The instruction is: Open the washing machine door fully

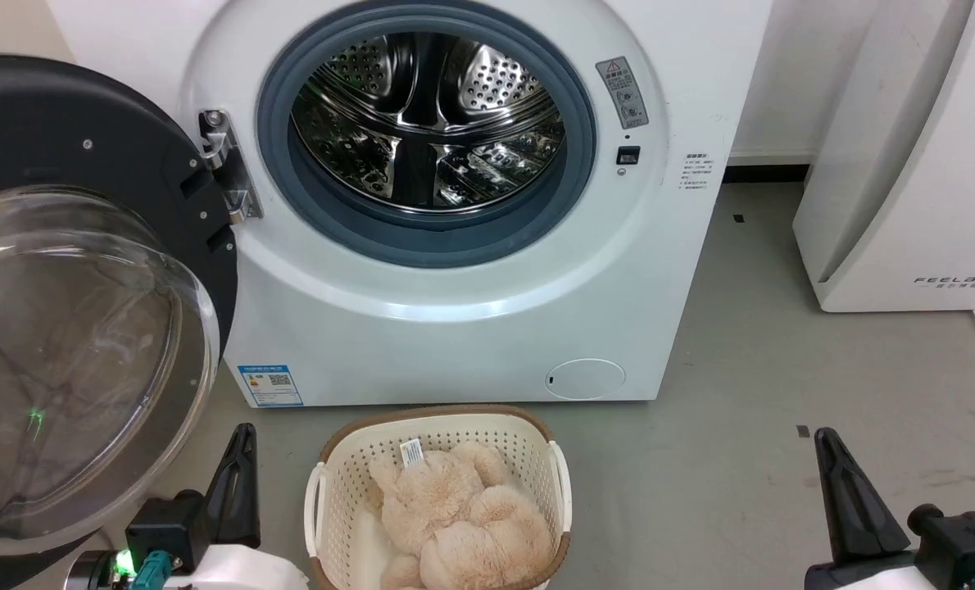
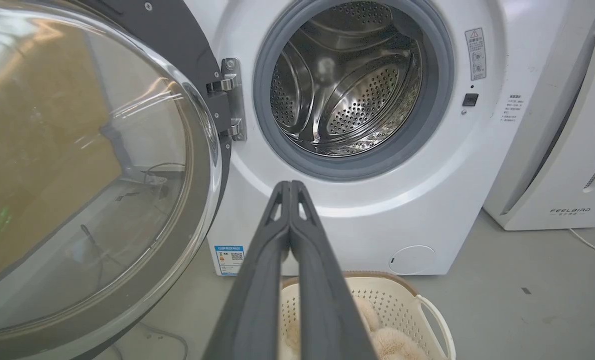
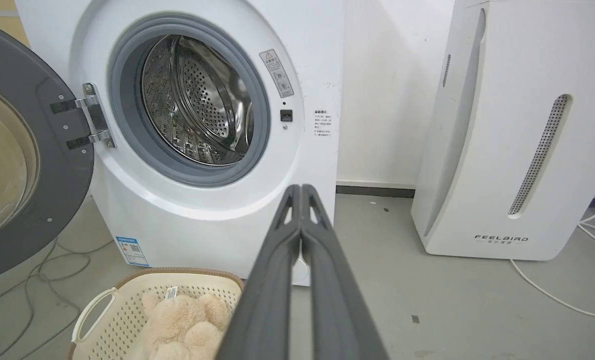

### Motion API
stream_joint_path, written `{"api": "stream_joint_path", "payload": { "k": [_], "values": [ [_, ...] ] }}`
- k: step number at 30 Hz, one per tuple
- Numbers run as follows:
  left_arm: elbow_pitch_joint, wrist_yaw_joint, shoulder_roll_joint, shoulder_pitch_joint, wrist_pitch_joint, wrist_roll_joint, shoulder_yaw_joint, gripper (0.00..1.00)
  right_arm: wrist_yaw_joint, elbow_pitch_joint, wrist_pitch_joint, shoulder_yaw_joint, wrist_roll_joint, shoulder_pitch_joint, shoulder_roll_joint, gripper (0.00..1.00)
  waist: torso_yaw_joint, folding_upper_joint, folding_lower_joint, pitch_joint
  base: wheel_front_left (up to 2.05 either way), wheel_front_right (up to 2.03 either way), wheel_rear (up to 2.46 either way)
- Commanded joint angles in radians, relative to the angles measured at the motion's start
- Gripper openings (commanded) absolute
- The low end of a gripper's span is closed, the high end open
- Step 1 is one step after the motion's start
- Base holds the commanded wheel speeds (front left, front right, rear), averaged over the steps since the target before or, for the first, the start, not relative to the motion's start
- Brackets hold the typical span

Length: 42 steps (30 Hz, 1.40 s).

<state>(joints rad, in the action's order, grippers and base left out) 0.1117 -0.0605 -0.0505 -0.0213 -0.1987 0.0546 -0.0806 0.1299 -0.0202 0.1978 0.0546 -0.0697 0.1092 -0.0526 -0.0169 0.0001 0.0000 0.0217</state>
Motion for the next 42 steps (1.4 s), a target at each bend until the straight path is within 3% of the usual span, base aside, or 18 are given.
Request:
{"api": "stream_joint_path", "payload": {
  "k": [1,42],
  "values": [
    [-0.006,0.006,-0.001,0.005,0.006,-0.006,0.001,0.00,0.000,0.002,-0.004,-0.003,0.009,-0.020,0.001,0.00,0.000,-0.0001,0.0000,0.000,0.00,0.00,0.00],
    [-0.052,0.030,0.000,0.012,0.090,-0.027,0.036,0.00,0.000,0.010,-0.089,-0.026,0.035,-0.059,0.001,0.00,0.007,-0.0001,0.0000,-0.010,0.00,0.00,0.00]
  ]
}}
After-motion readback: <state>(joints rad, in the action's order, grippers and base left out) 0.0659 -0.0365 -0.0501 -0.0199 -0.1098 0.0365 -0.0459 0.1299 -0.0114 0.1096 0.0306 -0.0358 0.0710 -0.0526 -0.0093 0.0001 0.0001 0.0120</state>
